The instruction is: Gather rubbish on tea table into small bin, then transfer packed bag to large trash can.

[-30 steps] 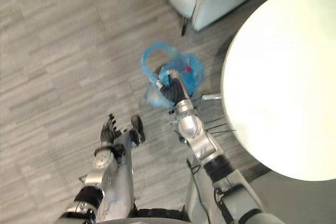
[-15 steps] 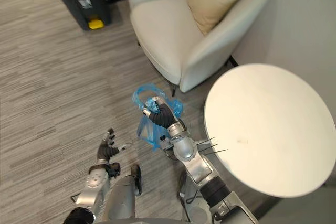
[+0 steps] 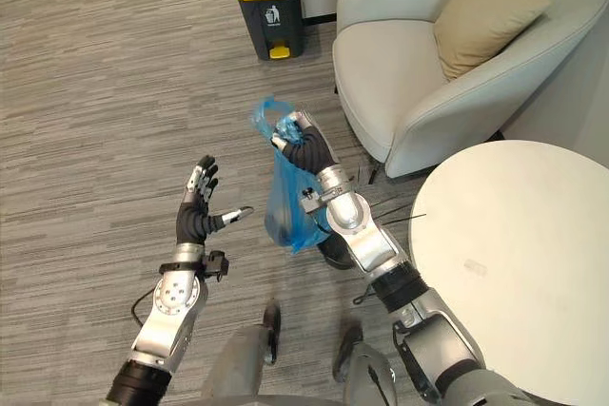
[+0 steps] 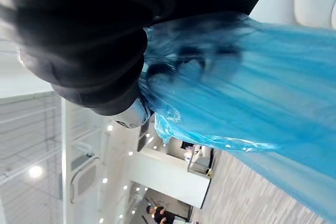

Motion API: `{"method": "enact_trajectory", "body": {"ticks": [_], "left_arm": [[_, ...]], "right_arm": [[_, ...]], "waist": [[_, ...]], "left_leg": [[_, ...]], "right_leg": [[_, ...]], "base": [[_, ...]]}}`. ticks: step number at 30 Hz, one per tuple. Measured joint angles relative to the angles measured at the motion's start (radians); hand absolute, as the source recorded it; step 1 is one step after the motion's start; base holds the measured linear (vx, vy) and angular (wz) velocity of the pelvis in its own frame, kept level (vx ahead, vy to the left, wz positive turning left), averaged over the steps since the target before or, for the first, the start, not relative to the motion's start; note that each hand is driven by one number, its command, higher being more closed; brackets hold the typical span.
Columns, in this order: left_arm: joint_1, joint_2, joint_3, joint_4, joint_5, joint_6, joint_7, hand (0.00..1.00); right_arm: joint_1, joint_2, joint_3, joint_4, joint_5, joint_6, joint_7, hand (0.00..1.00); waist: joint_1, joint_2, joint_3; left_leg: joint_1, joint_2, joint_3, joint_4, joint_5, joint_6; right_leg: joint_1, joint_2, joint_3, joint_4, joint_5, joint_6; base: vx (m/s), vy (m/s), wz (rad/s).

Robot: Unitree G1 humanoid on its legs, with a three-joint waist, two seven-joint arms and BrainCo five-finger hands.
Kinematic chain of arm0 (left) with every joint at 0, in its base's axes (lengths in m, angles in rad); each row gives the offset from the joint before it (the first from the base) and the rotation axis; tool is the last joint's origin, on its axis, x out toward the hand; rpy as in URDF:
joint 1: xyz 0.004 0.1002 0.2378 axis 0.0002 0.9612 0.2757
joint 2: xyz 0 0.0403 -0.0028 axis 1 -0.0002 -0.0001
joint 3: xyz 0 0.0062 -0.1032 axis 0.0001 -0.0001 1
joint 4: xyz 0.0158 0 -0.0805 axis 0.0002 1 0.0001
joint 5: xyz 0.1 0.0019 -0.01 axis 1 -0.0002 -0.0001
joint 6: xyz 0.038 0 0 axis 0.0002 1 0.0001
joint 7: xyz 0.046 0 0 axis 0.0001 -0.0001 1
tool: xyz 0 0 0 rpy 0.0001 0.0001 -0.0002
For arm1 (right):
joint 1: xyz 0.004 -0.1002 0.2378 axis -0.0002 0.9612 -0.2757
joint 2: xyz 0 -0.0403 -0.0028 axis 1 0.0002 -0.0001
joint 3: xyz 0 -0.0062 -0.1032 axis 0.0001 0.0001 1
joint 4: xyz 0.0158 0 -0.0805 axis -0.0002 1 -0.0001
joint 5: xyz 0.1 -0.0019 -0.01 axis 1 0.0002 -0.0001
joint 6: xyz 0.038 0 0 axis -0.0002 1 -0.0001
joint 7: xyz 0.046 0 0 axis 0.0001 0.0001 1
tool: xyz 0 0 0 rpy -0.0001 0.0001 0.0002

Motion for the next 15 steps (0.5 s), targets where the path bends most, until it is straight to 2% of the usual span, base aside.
{"method": "enact_trajectory", "body": {"ticks": [1, 3, 5, 10, 11, 15], "left_arm": [[-0.021, 0.004, -0.01, 0.035, 0.015, 0.005, 0.0, 0.0], [-0.05, 0.015, -0.074, 0.122, 0.05, 0.043, -0.001, 0.0], [-0.05, 0.017, -0.111, 0.157, 0.07, 0.06, -0.006, 0.0], [-0.088, -0.01, -0.142, 0.23, 0.092, 0.086, -0.018, 0.0], [-0.105, -0.015, -0.143, 0.232, 0.095, 0.088, -0.017, 1.0], [-0.148, -0.016, -0.147, 0.271, 0.095, 0.094, 0.001, 1.0]], "right_arm": [[0.0, 0.008, 0.003, 0.0, 0.002, 0.001, 0.0, 1.0], [-0.002, 0.042, 0.037, -0.002, 0.012, 0.009, 0.008, 1.0], [-0.013, 0.068, 0.064, -0.013, 0.033, 0.015, 0.025, 1.0], [-0.075, 0.128, 0.175, -0.095, 0.087, 0.018, 0.051, 1.0], [-0.077, 0.138, 0.196, -0.095, 0.107, 0.019, 0.065, 1.0], [-0.077, 0.147, 0.234, -0.096, 0.169, 0.039, 0.086, 1.0]], "waist": [[-0.003, -0.013, -0.002], [-0.007, -0.048, -0.023], [-0.005, -0.059, -0.03], [-0.012, -0.08, -0.06], [-0.013, -0.084, -0.062], [-0.012, -0.094, -0.085]], "left_leg": [[0.007, -0.006, 0.007, -0.034, 0.022, -0.005], [0.025, -0.023, 0.038, -0.086, 0.055, 0.009], [0.054, -0.037, 0.06, -0.11, 0.063, 0.02], [0.073, -0.054, 0.105, -0.128, 0.07, 0.03], [0.081, -0.053, 0.107, -0.128, 0.07, 0.031], [0.087, -0.047, 0.109, -0.13, 0.07, 0.031]], "right_leg": [[-0.004, -0.006, 0.006, -0.012, 0.012, 0.009], [0.022, -0.001, 0.03, -0.111, 0.1, 0.032], [0.058, 0.001, 0.051, -0.177, 0.148, 0.037], [0.087, 0.005, 0.097, -0.274, 0.214, 0.047], [0.098, 0.009, 0.101, -0.286, 0.222, 0.044], [0.102, 0.02, 0.109, -0.294, 0.227, 0.039]], "base": [[-0.11, 0.17, 0.04], [-0.06, 0.184, -0.16], [-0.01, 0.141, -0.22], [-0.01, 0.08, -0.26], [0.0, 0.018, -0.11], [-0.01, -0.007, -0.09]]}}
